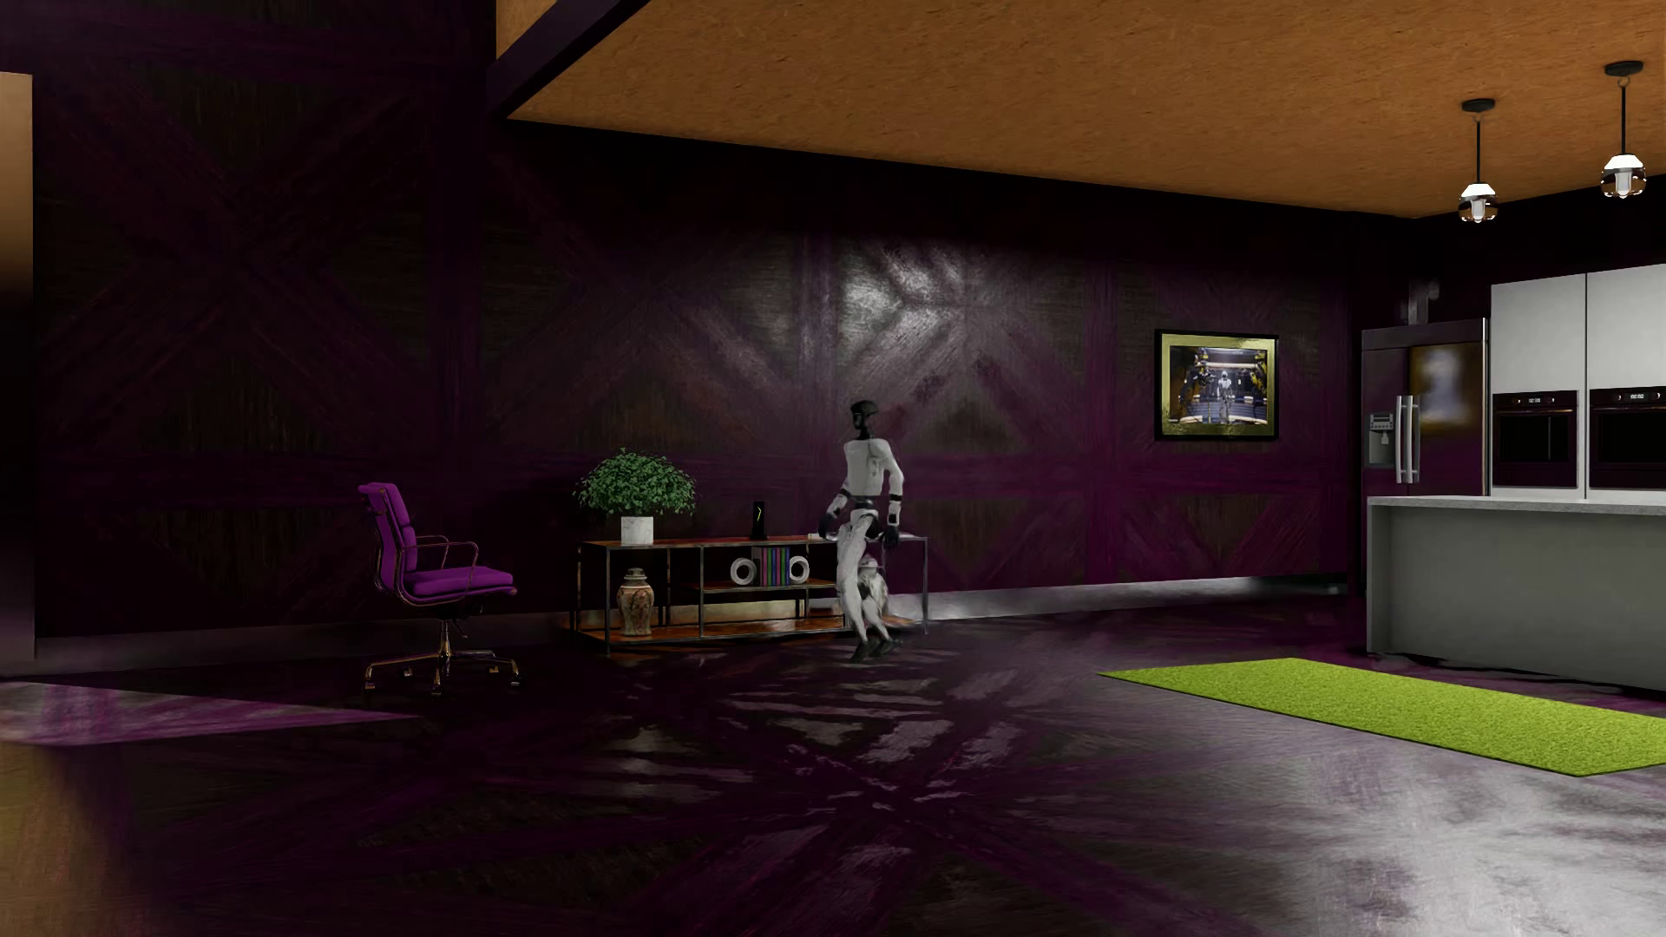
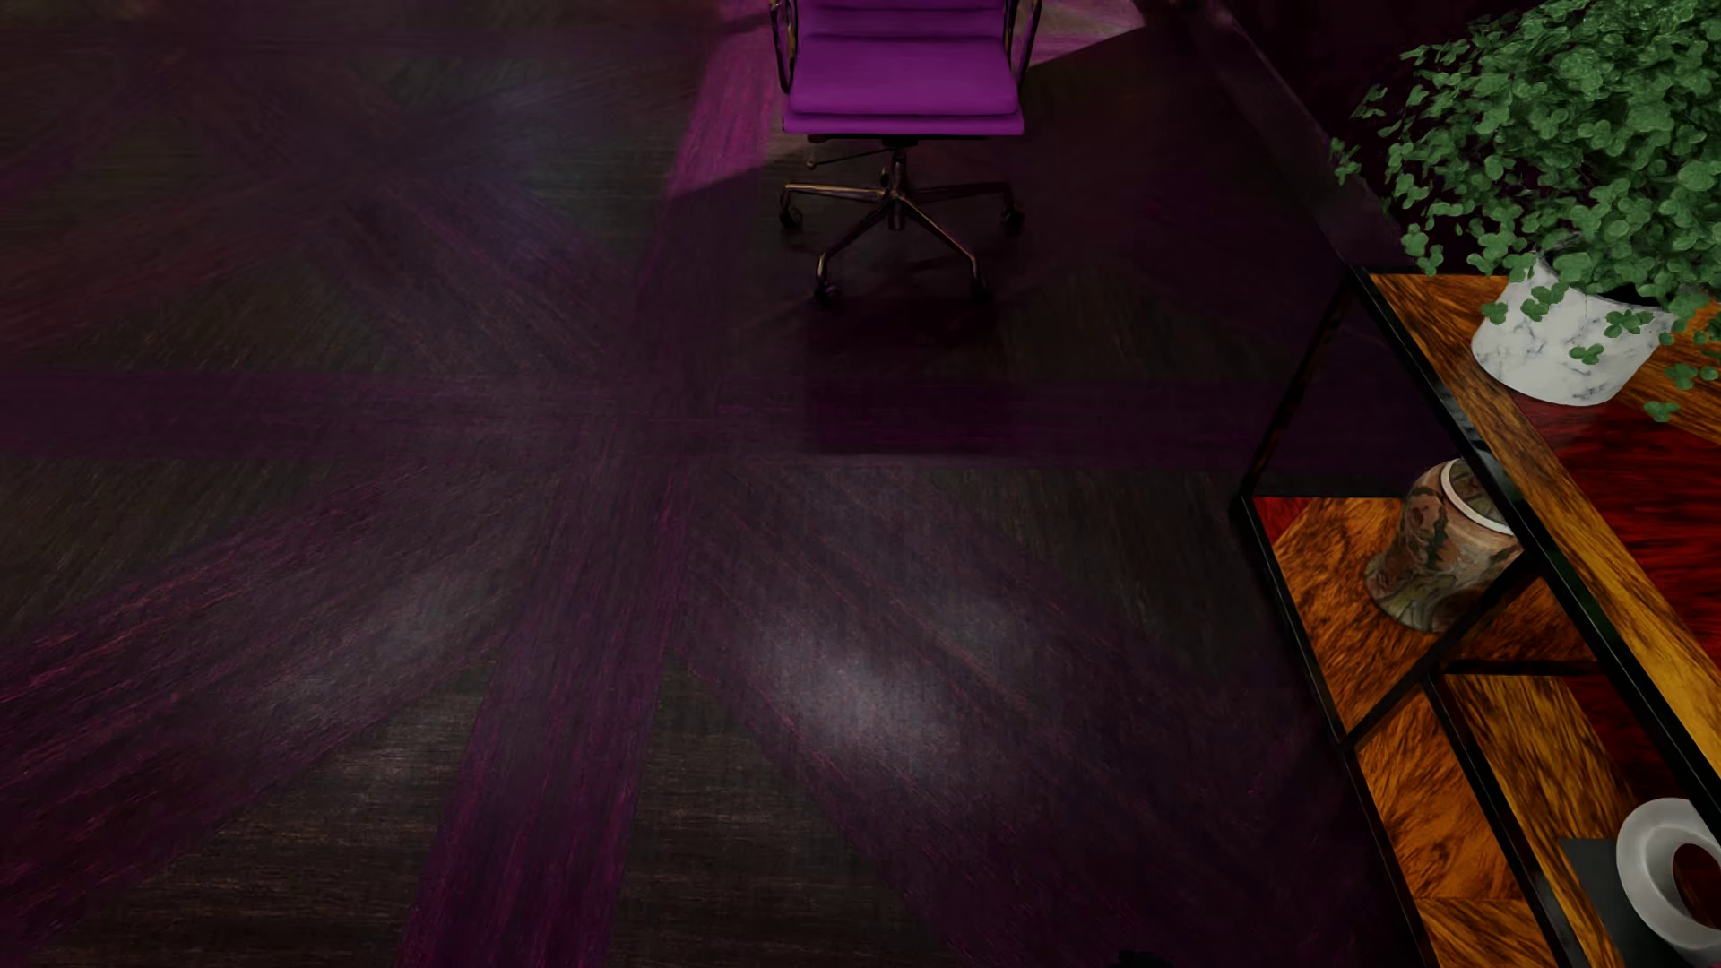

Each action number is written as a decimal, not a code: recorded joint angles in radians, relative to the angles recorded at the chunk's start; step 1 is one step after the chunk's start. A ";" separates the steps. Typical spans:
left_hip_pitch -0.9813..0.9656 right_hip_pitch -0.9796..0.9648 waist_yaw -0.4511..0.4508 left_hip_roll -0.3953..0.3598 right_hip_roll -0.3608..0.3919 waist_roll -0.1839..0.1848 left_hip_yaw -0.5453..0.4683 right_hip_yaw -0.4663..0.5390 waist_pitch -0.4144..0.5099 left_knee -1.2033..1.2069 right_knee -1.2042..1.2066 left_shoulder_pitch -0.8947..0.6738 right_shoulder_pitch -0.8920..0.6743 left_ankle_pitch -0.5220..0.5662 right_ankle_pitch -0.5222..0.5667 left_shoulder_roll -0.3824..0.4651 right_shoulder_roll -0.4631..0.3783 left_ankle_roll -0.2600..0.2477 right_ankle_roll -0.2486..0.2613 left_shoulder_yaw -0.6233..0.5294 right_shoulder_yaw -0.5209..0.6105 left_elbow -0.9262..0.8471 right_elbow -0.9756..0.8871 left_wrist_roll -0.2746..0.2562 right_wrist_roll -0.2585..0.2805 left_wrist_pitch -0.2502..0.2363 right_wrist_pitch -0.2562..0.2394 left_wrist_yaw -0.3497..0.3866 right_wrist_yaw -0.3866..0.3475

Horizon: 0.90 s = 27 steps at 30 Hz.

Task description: Move towards the dark pink officechair

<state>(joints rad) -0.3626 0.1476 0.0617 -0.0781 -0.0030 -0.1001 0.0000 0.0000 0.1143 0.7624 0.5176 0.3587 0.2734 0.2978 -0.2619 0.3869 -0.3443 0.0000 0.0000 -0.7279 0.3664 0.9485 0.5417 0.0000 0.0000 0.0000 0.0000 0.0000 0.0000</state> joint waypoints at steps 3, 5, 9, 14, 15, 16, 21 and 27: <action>-0.074 0.147 0.096 0.040 -0.035 0.026 0.000 0.000 -0.023 -0.280 -0.009 0.091 -0.090 -0.645 -0.111 -0.006 -0.033 0.000 0.000 -0.075 -0.068 0.043 -0.118 0.000 0.000 0.000 0.000 0.000 0.000; -0.119 0.224 0.152 0.018 -0.081 0.014 0.000 0.000 -0.014 -0.265 0.040 0.124 -0.097 -0.470 -0.061 -0.009 -0.024 0.000 0.000 -0.114 -0.108 0.070 -0.087 0.000 0.000 0.000 0.000 0.000 0.000; -0.045 0.014 0.079 -0.116 -0.160 -0.028 0.000 0.000 -0.016 -0.075 0.647 0.060 -0.025 -0.104 0.417 -0.022 0.023 0.000 0.000 -0.131 -0.024 0.080 0.217 0.000 0.000 0.000 0.000 0.000 0.000; 0.418 -0.367 -0.220 -0.096 -0.135 0.042 0.000 0.000 0.000 -0.238 0.668 -0.135 0.116 -0.393 0.011 0.021 0.015 0.000 0.000 0.051 0.124 -0.190 0.444 0.000 0.000 0.000 0.000 0.000 0.000; 0.479 -0.414 -0.270 -0.070 -0.132 0.054 0.000 0.000 -0.011 -0.271 0.492 -0.177 0.152 -0.458 0.040 0.028 0.002 0.000 0.000 0.123 0.135 -0.243 0.452 0.000 0.000 0.000 0.000 0.000 0.000; 0.571 -0.432 -0.292 -0.069 -0.147 0.048 0.000 0.000 -0.016 -0.321 0.295 -0.219 0.188 -0.531 0.117 0.034 -0.006 0.000 0.000 0.180 0.133 -0.279 0.450 0.000 0.000 0.000 0.000 0.000 0.000; 0.704 -0.570 -0.390 0.003 -0.135 0.049 0.000 0.000 -0.072 -0.259 0.054 -0.327 0.223 -0.583 0.528 0.045 0.003 0.000 0.000 0.382 0.093 -0.407 0.498 0.000 0.000 0.000 0.000 0.000 0.000; 0.368 -0.307 -0.255 0.094 0.016 0.071 0.000 0.000 -0.023 0.653 0.215 -0.208 0.109 -0.185 0.071 -0.031 0.009 0.000 0.000 0.141 0.044 -0.114 0.403 0.000 0.000 0.000 0.000 0.000 0.000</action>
<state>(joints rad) 0.0051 -0.1591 -0.1935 0.0158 0.0131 -0.0291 0.0000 0.0000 0.0910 1.4154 0.7329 0.1507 0.3827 0.1124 -0.1908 0.3555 -0.3349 0.0000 0.0000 -0.5868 0.4107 0.8345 0.9449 0.0000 0.0000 0.0000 0.0000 0.0000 0.0000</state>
